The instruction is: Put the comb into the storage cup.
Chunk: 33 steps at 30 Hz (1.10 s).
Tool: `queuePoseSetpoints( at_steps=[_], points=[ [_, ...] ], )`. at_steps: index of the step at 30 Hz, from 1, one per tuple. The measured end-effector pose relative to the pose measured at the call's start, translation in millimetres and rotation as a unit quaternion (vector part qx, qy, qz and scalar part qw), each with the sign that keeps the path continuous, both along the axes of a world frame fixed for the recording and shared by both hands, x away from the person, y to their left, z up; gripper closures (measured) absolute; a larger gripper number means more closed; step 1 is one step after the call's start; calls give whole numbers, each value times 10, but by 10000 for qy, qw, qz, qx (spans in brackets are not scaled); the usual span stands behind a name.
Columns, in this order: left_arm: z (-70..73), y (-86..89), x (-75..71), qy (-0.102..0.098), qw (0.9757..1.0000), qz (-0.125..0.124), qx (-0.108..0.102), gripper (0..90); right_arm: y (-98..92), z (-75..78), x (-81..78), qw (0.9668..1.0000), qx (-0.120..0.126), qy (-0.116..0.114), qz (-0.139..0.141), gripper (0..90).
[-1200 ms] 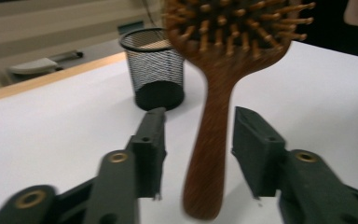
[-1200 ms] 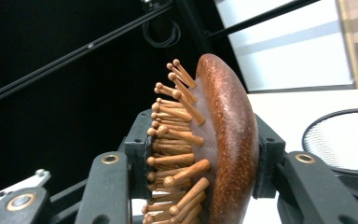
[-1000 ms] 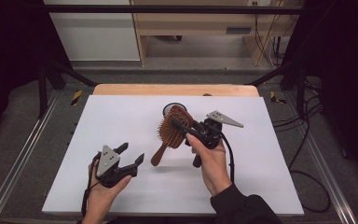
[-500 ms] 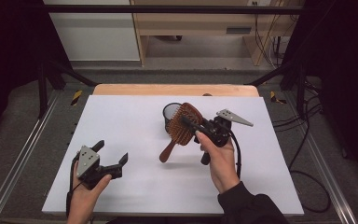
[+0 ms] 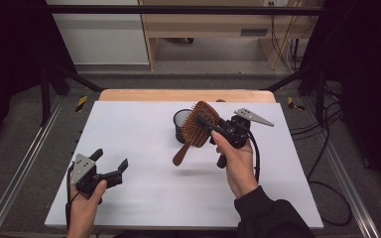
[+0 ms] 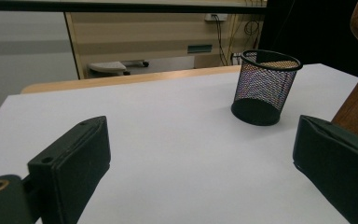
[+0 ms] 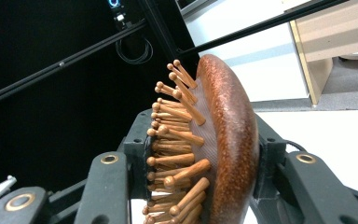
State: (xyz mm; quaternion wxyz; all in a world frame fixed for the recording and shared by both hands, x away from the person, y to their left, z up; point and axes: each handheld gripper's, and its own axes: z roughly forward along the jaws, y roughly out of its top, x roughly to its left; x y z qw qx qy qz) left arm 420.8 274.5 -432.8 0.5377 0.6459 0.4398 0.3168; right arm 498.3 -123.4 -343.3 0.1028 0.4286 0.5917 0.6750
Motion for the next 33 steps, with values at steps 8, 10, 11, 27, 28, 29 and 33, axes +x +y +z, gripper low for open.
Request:
queuePoseSetpoints(
  at_steps=[8, 10, 11, 27, 28, 29, 33],
  points=[
    [-8, 30, 11, 11, 10000, 36, -80, 45, 64, 127, 90, 10000, 34, 18, -1, 524],
    [-9, 29, 9, 10, 10000, 14, -72, 42, 102, 182, 127, 10000, 15, -30, 20, 524],
    [-10, 29, 9, 7, 10000, 9, -74, 42, 119, 207, 143, 10000, 10, -36, 31, 524],
    [-24, 23, 13, -17, 10000, -3, -27, 41, 249, 473, 384, 9999, 47, -152, -67, 523],
    [-24, 25, 14, -19, 10000, -3, -26, 41, 254, 496, 398, 9998, 50, -172, -86, 524],
    [-25, 24, 14, -19, 10000, 1, -27, 41, 257, 517, 414, 9998, 60, -180, -95, 524],
    [-32, 16, 18, -10, 10000, -12, -31, 41, 260, 606, 483, 9996, 76, -242, -114, 524]
  ],
)
